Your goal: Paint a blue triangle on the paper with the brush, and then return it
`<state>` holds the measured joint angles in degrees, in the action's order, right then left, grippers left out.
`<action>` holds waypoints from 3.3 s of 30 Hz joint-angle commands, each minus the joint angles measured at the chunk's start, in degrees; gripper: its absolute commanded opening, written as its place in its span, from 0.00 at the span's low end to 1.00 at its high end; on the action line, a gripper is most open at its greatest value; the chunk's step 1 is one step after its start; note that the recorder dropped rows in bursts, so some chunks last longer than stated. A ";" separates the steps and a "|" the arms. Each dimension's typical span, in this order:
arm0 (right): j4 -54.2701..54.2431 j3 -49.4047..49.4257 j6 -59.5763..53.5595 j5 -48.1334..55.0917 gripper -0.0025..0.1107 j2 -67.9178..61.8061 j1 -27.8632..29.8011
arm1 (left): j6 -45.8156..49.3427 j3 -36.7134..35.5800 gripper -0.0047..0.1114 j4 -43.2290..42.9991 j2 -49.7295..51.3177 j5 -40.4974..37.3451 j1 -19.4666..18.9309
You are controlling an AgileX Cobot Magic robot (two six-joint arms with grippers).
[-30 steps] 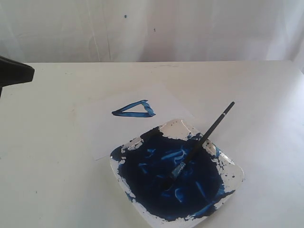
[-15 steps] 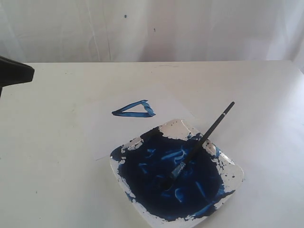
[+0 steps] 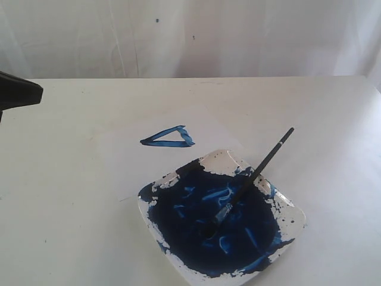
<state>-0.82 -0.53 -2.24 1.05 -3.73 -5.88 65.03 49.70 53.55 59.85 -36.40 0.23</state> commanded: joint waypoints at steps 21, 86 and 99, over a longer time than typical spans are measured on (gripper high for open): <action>0.37 0.53 -5.03 19.14 0.02 3.73 5.24 | -0.18 -0.40 0.04 -0.10 -0.50 -0.28 -0.13; -0.85 0.53 0.57 18.20 0.02 3.73 -5.47 | -15.77 -13.82 0.04 -0.01 -51.72 15.91 -0.13; -0.85 0.53 0.57 18.20 0.02 3.73 -5.47 | -80.82 -36.85 0.04 -52.59 -53.98 26.00 -0.13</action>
<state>-1.43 -0.06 -1.74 19.60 -0.36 -11.31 -14.73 17.08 3.34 8.18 -11.53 0.11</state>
